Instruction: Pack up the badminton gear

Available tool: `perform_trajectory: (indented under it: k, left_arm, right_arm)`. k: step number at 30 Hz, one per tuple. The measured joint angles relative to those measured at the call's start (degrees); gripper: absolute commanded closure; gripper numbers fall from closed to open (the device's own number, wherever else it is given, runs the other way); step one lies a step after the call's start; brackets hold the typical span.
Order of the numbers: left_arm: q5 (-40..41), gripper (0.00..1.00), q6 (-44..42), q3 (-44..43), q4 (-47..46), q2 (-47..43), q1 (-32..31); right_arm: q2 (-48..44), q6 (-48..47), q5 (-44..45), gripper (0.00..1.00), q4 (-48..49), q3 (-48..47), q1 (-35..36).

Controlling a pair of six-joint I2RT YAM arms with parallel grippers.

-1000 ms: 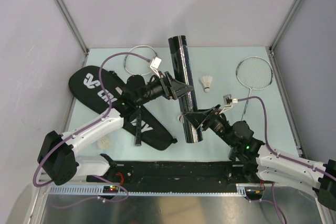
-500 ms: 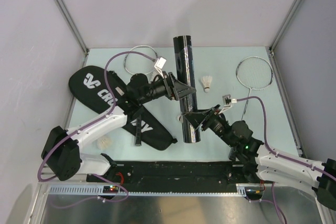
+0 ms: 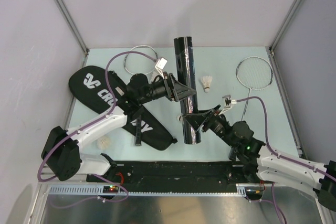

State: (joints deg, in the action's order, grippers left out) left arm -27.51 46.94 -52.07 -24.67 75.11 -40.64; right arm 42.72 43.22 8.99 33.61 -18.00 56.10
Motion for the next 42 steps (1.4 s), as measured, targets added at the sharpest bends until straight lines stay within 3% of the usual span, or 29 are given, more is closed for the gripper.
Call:
perform_trajectory:
  k: [5,12,15,19,25,30,35,42]
  left_arm:
    - [-2.4,0.47,-0.1,0.7,0.4,-1.1,1.6]
    - [-4.6,0.50,-2.3,3.3,3.6,-6.9,7.1]
    - [-4.1,0.49,-6.7,3.1,9.2,-10.4,8.0]
    - [-0.4,0.48,-16.4,-0.8,24.3,-14.3,7.6]
    - [15.2,0.49,-31.5,-6.7,44.3,-19.1,4.0]
    - [31.8,0.49,-41.6,-7.0,55.3,-19.5,-3.4]
    - [47.2,0.50,-48.8,-6.2,61.2,-16.5,-12.2]
    - [57.7,0.49,-54.9,-3.9,63.4,-17.8,-19.6]
  right_arm:
    - [-6.0,-3.2,-0.4,0.07,-5.6,0.0,0.0]
    - [-14.6,-8.5,-0.5,0.06,-15.4,-2.2,0.0]
    - [-15.9,-10.9,-0.4,0.08,-21.1,-5.4,0.0]
    - [-15.7,-14.2,-0.2,0.10,-30.6,-13.1,0.0]
    - [-14.2,-17.6,0.9,0.13,-41.4,-25.7,-0.5]
    - [-11.8,-19.2,0.2,0.16,-44.7,-31.5,-1.7]
    - [-8.5,-19.1,-2.1,0.21,-46.2,-32.9,-2.4]
    - [-3.5,-16.9,-5.1,0.36,-46.6,-33.4,-2.9]
